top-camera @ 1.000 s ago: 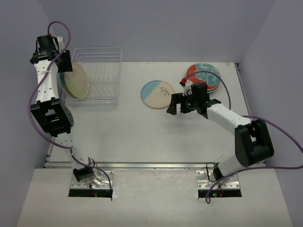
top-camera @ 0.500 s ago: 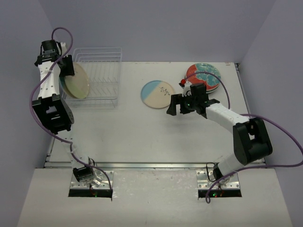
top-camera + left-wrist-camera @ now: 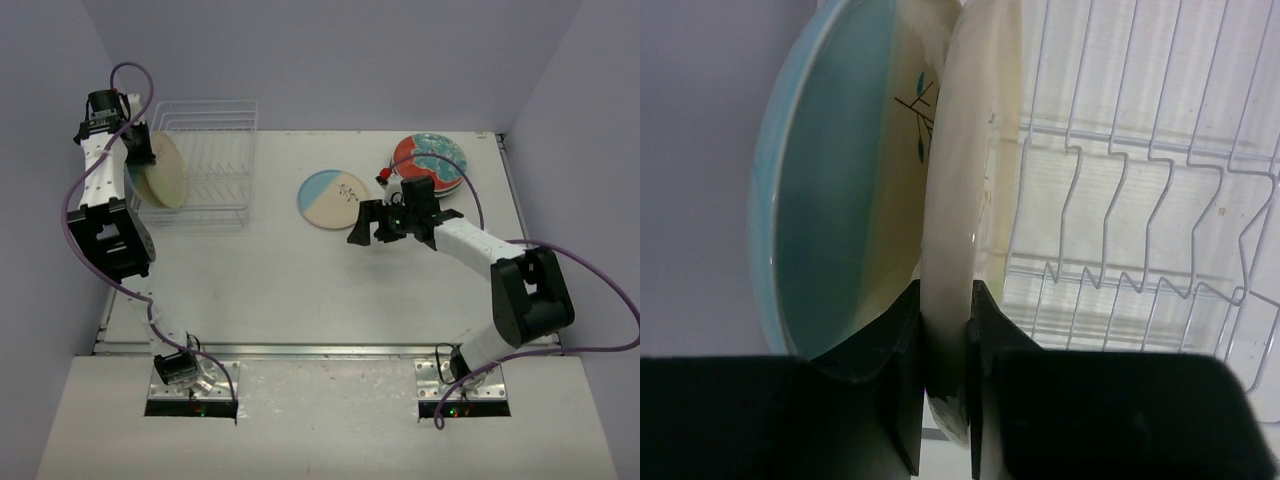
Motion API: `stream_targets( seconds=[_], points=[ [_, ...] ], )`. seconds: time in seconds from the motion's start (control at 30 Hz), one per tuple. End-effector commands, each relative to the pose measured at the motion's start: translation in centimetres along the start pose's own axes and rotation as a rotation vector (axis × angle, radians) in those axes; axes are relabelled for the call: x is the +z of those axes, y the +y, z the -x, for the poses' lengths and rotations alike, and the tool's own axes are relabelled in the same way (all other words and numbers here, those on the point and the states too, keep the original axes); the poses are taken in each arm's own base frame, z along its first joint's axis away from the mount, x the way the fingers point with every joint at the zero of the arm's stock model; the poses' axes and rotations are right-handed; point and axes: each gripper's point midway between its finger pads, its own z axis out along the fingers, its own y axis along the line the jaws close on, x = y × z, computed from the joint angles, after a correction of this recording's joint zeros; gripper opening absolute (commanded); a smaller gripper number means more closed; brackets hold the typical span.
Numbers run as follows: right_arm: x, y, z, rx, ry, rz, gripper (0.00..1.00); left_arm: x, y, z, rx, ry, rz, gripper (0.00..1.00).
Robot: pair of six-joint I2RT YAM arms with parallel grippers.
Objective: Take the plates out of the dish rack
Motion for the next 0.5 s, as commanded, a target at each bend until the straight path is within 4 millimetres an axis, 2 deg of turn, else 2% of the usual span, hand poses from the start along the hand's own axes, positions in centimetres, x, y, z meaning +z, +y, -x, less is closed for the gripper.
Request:
stream_targets(
  seconds=[0.0, 0.07, 0.17, 0.23, 0.27, 0.3, 0.33, 0.4, 0.47],
  points=[
    [-0.2, 2.0, 2.2, -0.013, -0.049, 0.084, 0.99, -0.4, -0.7, 0.9, -0.010, -0.037, -0.033, 0.01],
    [-0.3, 2.1, 2.4, -0.013, -0.054, 0.089, 0.99, -0.8, -0.5, 1.3, -0.008, -0.052, -0.018, 0.00],
    [-0.5, 2.3, 2.9, -0.013, -0.065, 0.090, 0.99, -2.6, -0.3, 3.2, 0.000, -0.117, 0.002, 0.00],
    [-0.7, 2.5, 3.2, -0.017, -0.076, 0.090, 0.99, -5.2, -0.1, 6.0, 0.013, -0.203, 0.022, 0.00],
    [-0.7, 2.5, 3.3, -0.017, -0.077, 0.088, 0.99, -5.4, 0.0, 6.1, 0.013, -0.208, 0.032, 0.00],
    [-0.9, 2.5, 3.6, -0.017, -0.086, 0.083, 0.99, -8.2, 0.2, 8.9, 0.023, -0.298, 0.051, 0.00],
    [-1.0, 2.5, 3.7, -0.015, -0.092, 0.081, 0.99, -10.1, 0.2, 10.5, 0.029, -0.355, 0.062, 0.00],
    [-1.2, 2.5, 4.1, -0.014, -0.103, 0.083, 0.99, -13.0, 0.1, 12.6, 0.038, -0.436, 0.074, 0.00],
    [-1.7, 2.7, 4.8, -0.013, -0.121, 0.089, 0.99, -17.8, -0.7, 15.0, 0.062, -0.558, 0.077, 0.00]
  ],
)
